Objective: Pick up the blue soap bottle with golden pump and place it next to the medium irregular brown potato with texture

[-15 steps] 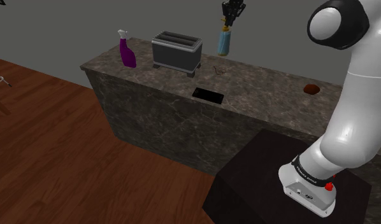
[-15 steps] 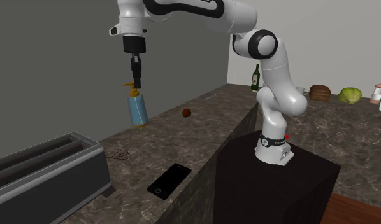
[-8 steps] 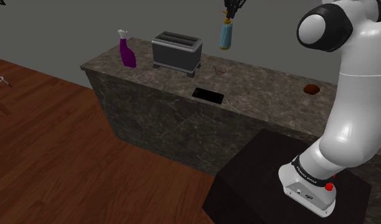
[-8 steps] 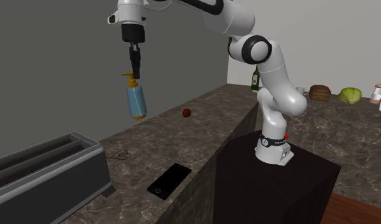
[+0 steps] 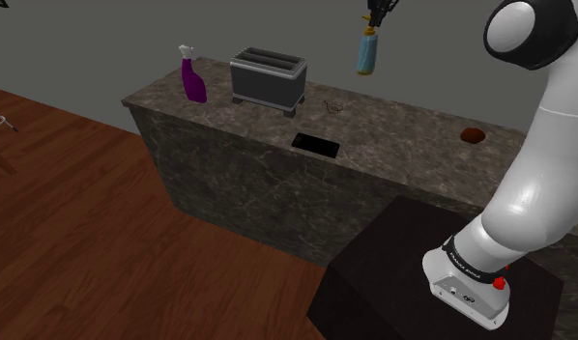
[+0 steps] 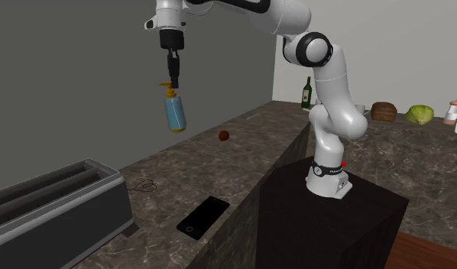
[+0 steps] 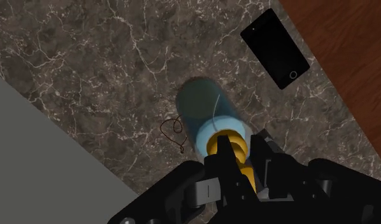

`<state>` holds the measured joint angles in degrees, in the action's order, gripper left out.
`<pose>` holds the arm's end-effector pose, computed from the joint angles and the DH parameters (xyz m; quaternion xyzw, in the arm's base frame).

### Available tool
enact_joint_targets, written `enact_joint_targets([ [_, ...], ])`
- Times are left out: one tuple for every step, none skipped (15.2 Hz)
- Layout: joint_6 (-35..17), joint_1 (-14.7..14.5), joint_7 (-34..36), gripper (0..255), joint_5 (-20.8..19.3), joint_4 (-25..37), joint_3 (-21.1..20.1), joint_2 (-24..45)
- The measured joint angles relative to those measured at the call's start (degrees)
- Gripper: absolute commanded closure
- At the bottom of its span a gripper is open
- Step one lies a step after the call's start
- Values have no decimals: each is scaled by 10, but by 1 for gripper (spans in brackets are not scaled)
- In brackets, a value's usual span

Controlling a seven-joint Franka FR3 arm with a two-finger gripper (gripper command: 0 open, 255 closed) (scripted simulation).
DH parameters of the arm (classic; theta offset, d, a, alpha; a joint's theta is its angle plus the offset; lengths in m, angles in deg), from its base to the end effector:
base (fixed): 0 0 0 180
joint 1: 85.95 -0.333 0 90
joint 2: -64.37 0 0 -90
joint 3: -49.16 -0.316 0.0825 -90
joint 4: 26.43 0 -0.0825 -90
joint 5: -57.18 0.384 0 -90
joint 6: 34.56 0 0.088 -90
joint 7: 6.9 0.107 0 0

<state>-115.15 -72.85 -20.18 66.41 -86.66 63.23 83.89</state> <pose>0.5870 -0.2407 0.6520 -0.9942 0.0996 -0.0239 0.0325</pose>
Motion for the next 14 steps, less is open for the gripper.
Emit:
enact_joint_targets([
  [-15,2,-12,255,-5,-42,4,-26],
  [-17,8,-21,255,-6,-52,7,-34],
  [-11,16,-33,255,-4,-46,11,-32],
  [-17,21,-44,255,-7,-69,15,-49],
  [-16,28,-55,255,-6,-71,19,-50],
  [-18,36,-69,255,-7,-81,24,-58],
  [-22,42,-80,255,-8,-93,29,-65],
  [-23,49,-92,255,-8,-100,33,-69],
  [-28,54,-104,255,-11,-118,37,-81],
  [-25,64,-119,255,-11,-120,43,-84],
  [-24,72,-131,255,-9,-119,48,-84],
  [-24,76,-140,255,-10,-124,52,-88],
  [-27,85,-154,255,-11,-133,57,-92],
  [-23,94,-168,255,-8,-126,63,-88],
])
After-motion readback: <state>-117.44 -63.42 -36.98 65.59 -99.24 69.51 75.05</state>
